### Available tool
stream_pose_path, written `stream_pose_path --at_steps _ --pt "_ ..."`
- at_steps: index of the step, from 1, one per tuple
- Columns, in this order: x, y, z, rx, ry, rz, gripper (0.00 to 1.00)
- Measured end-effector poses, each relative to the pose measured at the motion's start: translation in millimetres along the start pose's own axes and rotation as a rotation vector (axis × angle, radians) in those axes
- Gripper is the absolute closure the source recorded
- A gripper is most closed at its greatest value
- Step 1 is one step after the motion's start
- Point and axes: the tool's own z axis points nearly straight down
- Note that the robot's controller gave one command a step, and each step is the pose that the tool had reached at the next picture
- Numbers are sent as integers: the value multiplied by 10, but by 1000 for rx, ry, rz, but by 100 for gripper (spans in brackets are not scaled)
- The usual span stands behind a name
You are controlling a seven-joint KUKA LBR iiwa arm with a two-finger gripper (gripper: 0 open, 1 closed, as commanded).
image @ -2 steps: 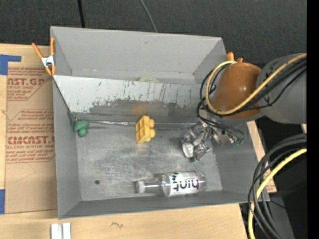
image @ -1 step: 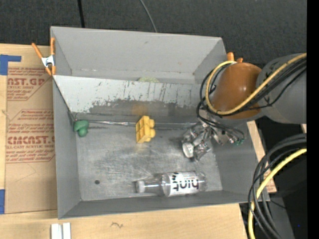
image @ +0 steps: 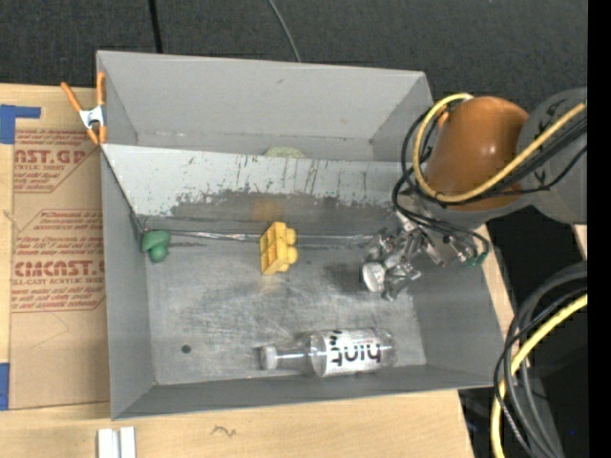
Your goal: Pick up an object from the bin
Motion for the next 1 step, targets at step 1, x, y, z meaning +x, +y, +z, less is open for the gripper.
stream_pose_path --at_steps 1 --pt "406 -5 -660 1 -2 -8 100"
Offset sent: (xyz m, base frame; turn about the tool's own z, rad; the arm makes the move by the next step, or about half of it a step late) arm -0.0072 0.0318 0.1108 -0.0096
